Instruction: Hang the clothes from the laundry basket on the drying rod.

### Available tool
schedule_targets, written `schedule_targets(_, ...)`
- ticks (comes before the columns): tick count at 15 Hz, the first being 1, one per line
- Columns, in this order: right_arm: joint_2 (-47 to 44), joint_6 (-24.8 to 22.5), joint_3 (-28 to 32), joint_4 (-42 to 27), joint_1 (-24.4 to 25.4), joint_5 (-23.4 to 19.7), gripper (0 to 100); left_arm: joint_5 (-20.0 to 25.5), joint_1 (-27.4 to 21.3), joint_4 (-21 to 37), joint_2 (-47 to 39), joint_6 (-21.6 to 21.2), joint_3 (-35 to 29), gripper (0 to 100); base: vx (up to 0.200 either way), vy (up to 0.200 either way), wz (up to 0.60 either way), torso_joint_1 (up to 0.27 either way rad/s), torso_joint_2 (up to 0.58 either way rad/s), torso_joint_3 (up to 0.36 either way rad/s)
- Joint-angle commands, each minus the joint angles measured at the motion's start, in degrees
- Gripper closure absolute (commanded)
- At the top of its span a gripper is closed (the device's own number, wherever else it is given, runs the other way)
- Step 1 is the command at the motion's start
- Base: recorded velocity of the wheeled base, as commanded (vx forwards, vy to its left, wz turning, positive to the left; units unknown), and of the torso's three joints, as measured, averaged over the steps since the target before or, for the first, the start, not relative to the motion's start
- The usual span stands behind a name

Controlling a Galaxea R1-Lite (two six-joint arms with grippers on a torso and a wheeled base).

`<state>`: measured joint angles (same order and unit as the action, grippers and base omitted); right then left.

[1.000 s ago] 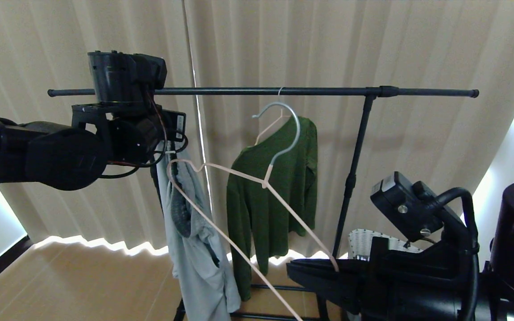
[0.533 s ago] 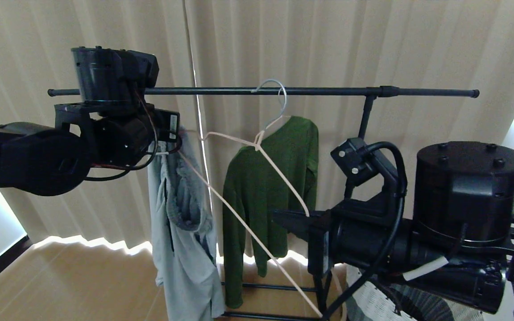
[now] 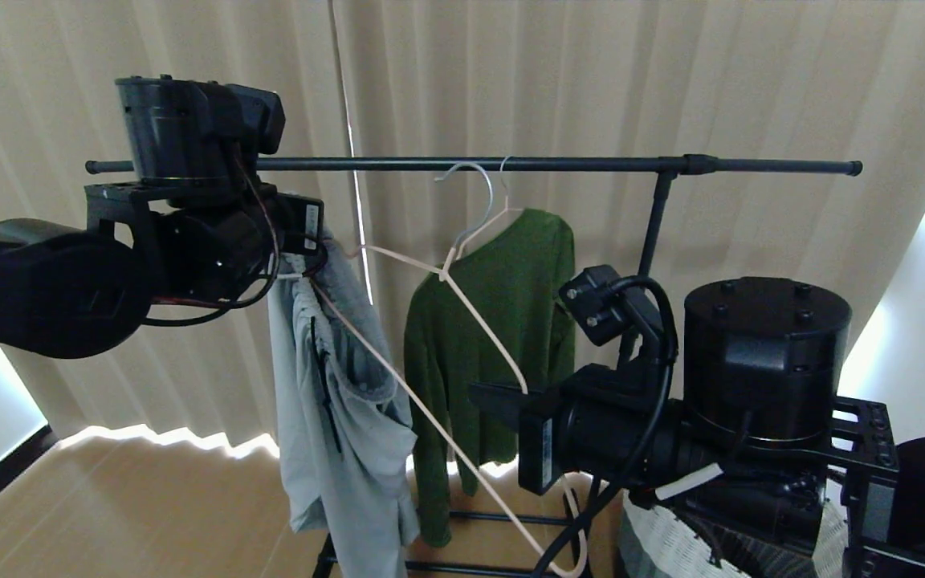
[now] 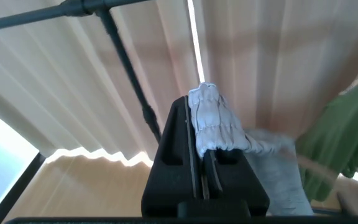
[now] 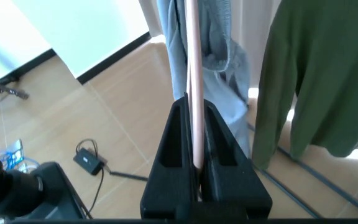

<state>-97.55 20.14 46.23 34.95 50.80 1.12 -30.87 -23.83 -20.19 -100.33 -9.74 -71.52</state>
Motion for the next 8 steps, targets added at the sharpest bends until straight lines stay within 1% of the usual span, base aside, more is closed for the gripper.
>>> schedule_targets(1,1.6,0.1,-1.5,0.0,0.2,-0.2,100,0.1,-0.9,0.0,0.4,0.0,0.0,100,0.0,0.0,0.0,0.0,0.0,0.0)
schedule_targets(3,1.8,0.3,-1.4,0.1,0.3,-0.1,100,0.1,-2.0,0.1,0.4,0.1,0.1,100,0.0,0.0,0.0,0.0,0.0,0.0)
schedule_targets(6,3.0,0.2,-2.5,2.5,0.3,-0.2,100,0.1,-2.4,0.7,0.4,0.0,0.1,100,0.0,0.0,0.0,0.0,0.0,0.0)
schedule_targets(8,3.7,0.1,-3.8,2.9,0.4,-1.6,100,0.3,-2.8,1.1,0.5,0.0,0.1,100,0.0,0.0,0.0,0.0,0.0,0.0)
